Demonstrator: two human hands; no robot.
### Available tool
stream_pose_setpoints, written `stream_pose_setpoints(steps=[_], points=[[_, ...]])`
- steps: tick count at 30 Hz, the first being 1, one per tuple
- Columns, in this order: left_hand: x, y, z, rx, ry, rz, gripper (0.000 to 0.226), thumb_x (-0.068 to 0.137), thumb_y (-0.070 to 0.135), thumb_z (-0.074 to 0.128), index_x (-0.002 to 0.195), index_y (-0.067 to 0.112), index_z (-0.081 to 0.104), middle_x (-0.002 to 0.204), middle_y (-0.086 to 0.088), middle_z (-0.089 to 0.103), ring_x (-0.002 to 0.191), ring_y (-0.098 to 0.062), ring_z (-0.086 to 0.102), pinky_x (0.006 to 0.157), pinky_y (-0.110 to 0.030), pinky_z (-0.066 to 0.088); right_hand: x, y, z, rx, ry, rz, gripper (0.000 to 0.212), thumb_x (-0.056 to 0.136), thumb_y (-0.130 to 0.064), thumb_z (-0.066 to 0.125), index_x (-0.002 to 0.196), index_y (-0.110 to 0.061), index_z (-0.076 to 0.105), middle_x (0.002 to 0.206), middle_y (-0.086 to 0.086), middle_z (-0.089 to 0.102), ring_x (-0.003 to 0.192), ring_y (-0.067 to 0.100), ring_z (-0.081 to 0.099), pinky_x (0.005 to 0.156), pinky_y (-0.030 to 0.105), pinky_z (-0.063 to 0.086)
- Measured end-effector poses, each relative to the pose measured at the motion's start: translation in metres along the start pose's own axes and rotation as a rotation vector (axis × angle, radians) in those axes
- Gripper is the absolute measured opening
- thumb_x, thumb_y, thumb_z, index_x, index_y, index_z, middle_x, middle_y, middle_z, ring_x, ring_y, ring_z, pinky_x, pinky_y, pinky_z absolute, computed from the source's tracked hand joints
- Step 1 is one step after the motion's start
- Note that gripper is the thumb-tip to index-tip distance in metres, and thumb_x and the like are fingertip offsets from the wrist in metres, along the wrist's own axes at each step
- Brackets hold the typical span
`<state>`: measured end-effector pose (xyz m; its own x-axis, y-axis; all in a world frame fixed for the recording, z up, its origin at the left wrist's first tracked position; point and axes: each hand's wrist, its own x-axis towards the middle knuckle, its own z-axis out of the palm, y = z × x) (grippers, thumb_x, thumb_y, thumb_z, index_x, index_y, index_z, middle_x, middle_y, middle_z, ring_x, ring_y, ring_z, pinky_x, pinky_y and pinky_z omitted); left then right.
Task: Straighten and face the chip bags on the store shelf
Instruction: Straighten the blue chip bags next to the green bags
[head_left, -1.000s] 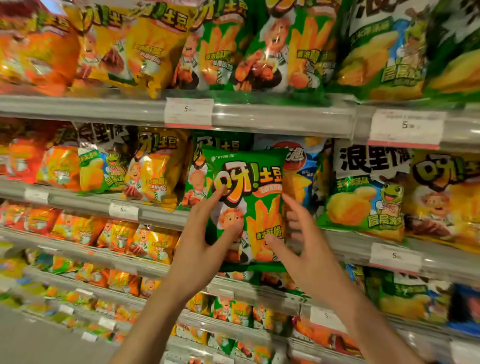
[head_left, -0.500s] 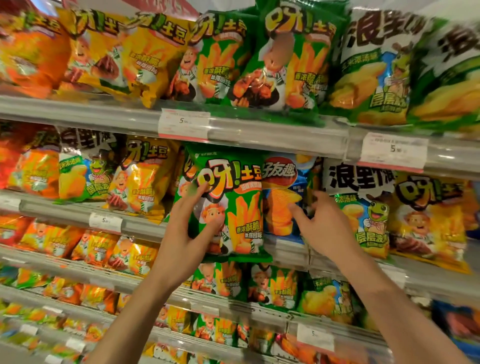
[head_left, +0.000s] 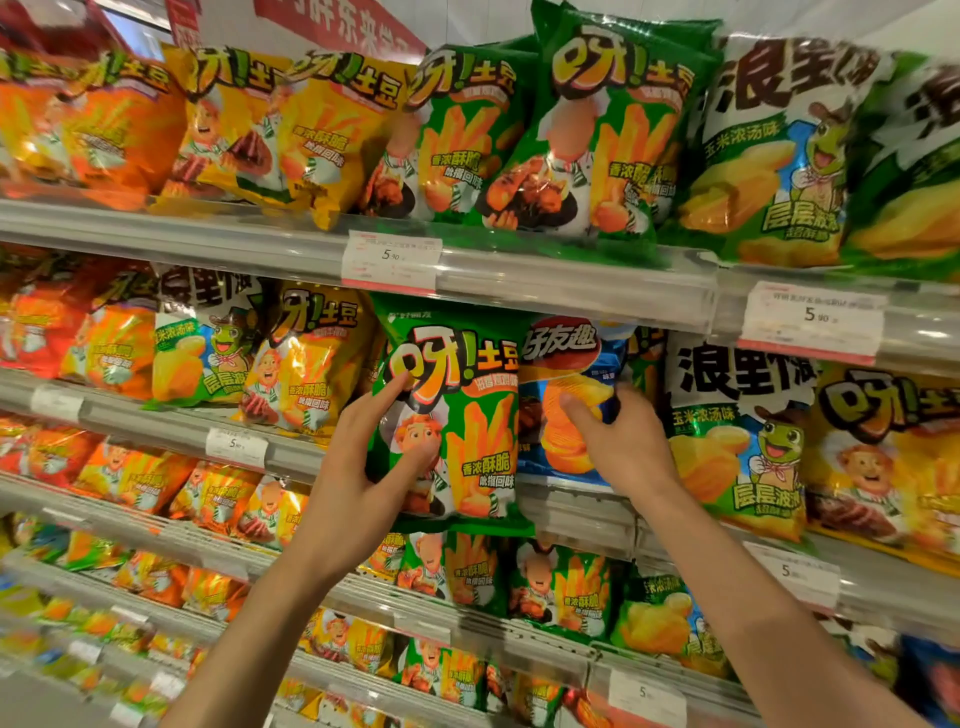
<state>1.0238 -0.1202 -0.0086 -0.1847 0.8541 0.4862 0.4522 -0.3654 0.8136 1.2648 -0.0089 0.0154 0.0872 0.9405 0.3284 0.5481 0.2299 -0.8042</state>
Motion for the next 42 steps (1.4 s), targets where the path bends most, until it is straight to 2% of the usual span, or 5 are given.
stream_pose_setpoints(steps=[18, 24, 27, 37, 42], points=[[0.012, 0.004, 0.031, 0.003, -0.056, 0.028, 0.060, 0.091, 0.052, 0.061, 0.144, 0.062, 0.035, 0.145, 0.043, 0.031, 0.147, 0.002, 0.024, 0.120, -0.053, 0.031, -0.027, 0.019, -0.105, -0.008, -0.127, -0.056, 0.020, 0.088, -0.028, 0.074, 0.079, -0.028, 0.055, 0.069, -0.027, 0.058, 0.065, -0.024, 0.054, 0.058, 0.001, 0.040], [0.025, 0.008, 0.054, 0.051, -0.103, 0.058, 0.058, 0.094, 0.054, 0.058, 0.145, 0.062, 0.030, 0.162, 0.016, 0.028, 0.154, -0.010, 0.016, 0.122, -0.056, 0.023, -0.037, 0.040, -0.133, -0.003, -0.069, 0.015, 0.021, 0.081, -0.050, 0.073, 0.083, -0.034, 0.059, 0.075, -0.029, 0.060, 0.087, 0.008, 0.057, 0.075, 0.029, 0.042], [0.036, 0.012, 0.070, 0.058, -0.116, 0.093, 0.058, 0.097, 0.052, 0.057, 0.145, 0.062, 0.027, 0.162, 0.013, 0.029, 0.153, -0.011, 0.017, 0.122, -0.052, 0.024, -0.043, 0.041, -0.140, 0.013, -0.009, 0.055, 0.054, 0.078, -0.063, 0.072, 0.116, -0.025, 0.065, 0.117, -0.014, 0.065, 0.117, 0.014, 0.058, 0.095, 0.035, 0.046], [0.060, 0.013, 0.110, 0.169, -0.120, 0.077, 0.058, 0.102, 0.041, 0.051, 0.155, 0.040, 0.027, 0.165, -0.002, 0.013, 0.154, -0.016, 0.011, 0.110, -0.027, 0.020, -0.055, 0.042, -0.155, 0.094, 0.147, 0.044, 0.024, 0.088, -0.040, 0.070, 0.095, -0.018, 0.064, 0.092, 0.009, 0.073, 0.089, 0.035, 0.068, 0.083, 0.055, 0.055], [0.060, 0.005, 0.127, 0.216, -0.181, 0.090, 0.060, 0.107, 0.040, 0.041, 0.160, 0.031, 0.017, 0.164, -0.005, 0.014, 0.155, -0.024, 0.012, 0.119, -0.040, 0.023, -0.058, 0.047, -0.151, 0.106, 0.150, 0.054, 0.057, 0.069, -0.068, 0.065, 0.103, -0.022, 0.061, 0.105, 0.017, 0.068, 0.095, 0.035, 0.066, 0.086, 0.058, 0.054]])
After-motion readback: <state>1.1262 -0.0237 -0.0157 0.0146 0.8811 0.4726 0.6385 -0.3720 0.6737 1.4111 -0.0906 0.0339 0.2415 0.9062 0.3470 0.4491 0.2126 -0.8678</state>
